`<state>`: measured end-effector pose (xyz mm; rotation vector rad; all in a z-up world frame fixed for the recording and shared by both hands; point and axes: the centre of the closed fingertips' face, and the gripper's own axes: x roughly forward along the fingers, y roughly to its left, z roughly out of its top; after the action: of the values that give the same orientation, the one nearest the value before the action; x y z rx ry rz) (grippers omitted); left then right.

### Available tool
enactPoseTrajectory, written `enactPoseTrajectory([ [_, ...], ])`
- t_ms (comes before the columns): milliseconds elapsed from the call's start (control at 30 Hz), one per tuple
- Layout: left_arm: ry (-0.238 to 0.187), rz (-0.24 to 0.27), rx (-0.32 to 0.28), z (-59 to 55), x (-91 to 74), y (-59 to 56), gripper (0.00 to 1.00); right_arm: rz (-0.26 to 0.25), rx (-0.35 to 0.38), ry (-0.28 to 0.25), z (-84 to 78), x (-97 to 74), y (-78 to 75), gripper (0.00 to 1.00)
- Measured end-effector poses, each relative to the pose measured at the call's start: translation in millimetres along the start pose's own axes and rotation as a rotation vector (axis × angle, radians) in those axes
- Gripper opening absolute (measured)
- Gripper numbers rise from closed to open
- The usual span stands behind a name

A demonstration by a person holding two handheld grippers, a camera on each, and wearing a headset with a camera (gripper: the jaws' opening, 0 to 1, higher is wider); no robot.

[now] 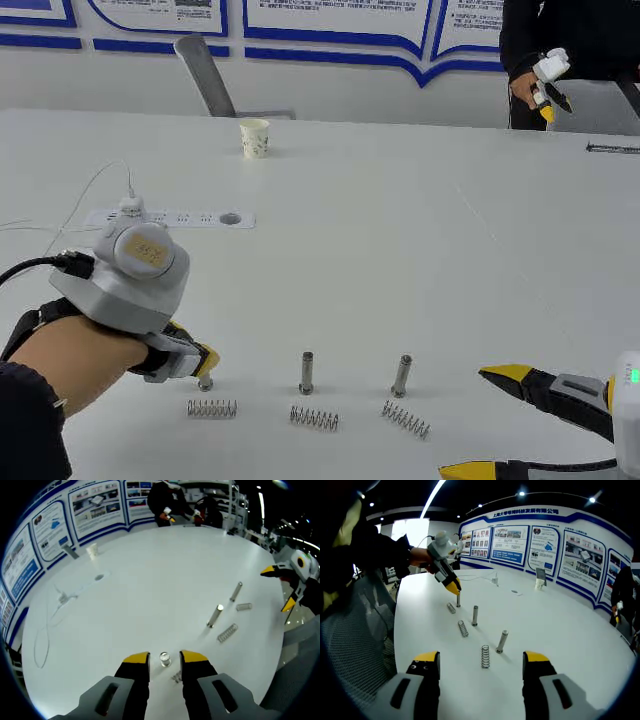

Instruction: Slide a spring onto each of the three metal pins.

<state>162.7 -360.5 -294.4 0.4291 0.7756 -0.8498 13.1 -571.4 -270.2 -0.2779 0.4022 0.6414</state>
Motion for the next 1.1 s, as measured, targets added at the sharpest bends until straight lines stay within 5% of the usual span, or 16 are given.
enactPoseTrajectory([
  [500,-0.068,-0.007,-0.01,8.8,-17.6,-3.7,0.32,0.01,-0.012,-0.004,6.6,1.2,3.0,0.68],
  [1100,-0.116,-0.023,-0.02,-3.3,-43.1,-10.7,0.37,0.061,-0.03,-0.006,18.2,9.5,19.3,0.63],
])
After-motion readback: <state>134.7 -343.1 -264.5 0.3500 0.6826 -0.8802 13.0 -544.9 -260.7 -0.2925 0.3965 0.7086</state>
